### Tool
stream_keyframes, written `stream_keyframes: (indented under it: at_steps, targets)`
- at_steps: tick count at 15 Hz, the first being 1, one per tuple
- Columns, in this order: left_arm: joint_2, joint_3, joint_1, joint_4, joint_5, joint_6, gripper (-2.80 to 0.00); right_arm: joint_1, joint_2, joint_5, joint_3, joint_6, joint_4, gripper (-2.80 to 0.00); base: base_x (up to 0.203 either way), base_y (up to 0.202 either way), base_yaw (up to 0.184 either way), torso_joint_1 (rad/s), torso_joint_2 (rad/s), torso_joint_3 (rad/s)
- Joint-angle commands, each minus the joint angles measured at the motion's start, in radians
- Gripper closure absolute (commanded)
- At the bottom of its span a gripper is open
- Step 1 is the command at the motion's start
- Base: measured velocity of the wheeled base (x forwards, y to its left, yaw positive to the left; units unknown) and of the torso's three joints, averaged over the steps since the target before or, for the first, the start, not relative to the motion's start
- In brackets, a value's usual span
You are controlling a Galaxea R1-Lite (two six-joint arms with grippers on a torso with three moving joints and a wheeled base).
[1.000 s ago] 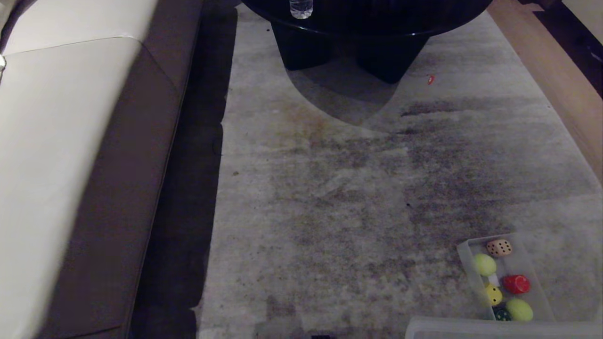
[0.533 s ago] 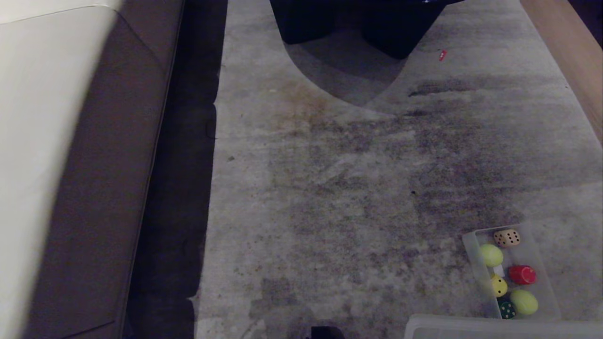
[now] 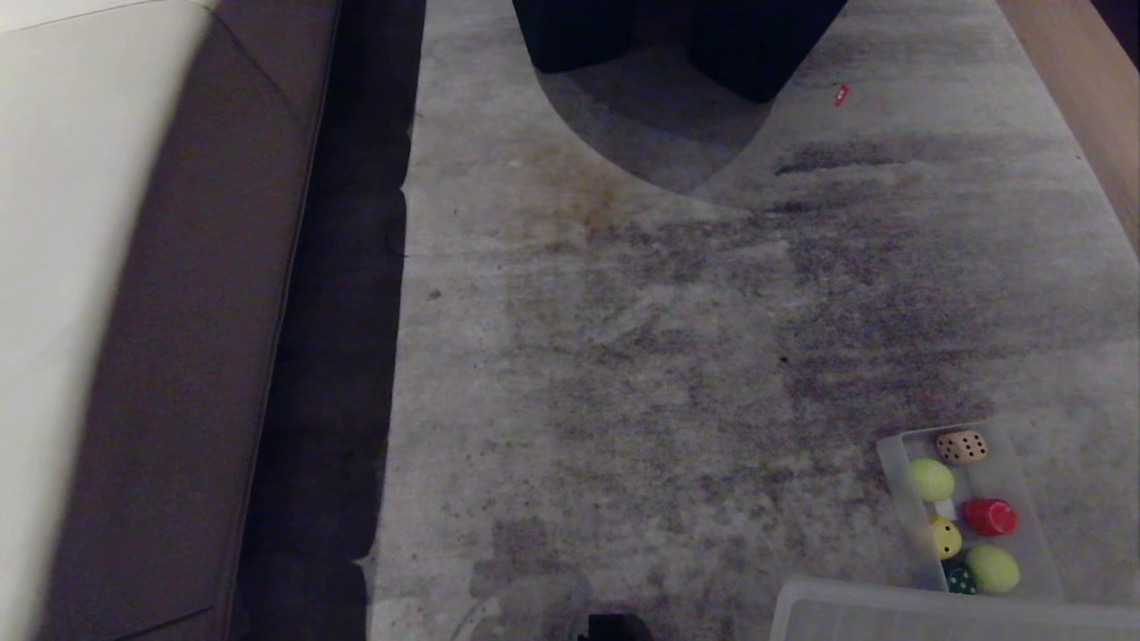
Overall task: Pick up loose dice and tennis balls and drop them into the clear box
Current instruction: Close the lid
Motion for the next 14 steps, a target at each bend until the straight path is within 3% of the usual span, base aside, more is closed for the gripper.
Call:
stream_keyframes:
  at_steps: [1,4,6,11,14]
  targets:
    - [0.001,0.002,0.0,-0.001,0.001,-0.001,0.0,0.003,0.069,0.012,-0.142,0.045,-0.026,0.0,0.0,0.0,0.0,0.0,0.0,0.0]
    - [0.001,0.002,0.0,-0.001,0.001,-0.001,0.0,0.002,0.338,0.006,-0.188,0.098,-0.053,0.0,0.0,0.0,0.0,0.0,0.0,0.0]
    - [0.0,0.002,0.0,0.0,0.001,-0.001,0.0,-0.008,0.569,-0.026,-0.212,0.161,-0.144,0.0,0.0,0.0,0.0,0.0,0.0,0.0]
    - [0.001,0.002,0.0,0.0,0.001,-0.001,0.0,-0.1,1.243,-0.153,-0.255,0.326,-0.601,0.0,0.0,0.0,0.0,0.0,0.0,0.0]
    - [0.001,0.002,0.0,-0.001,0.001,-0.001,0.0,-0.224,1.541,-0.193,-0.28,0.392,-0.886,0.0,0.0,0.0,0.0,0.0,0.0,0.0]
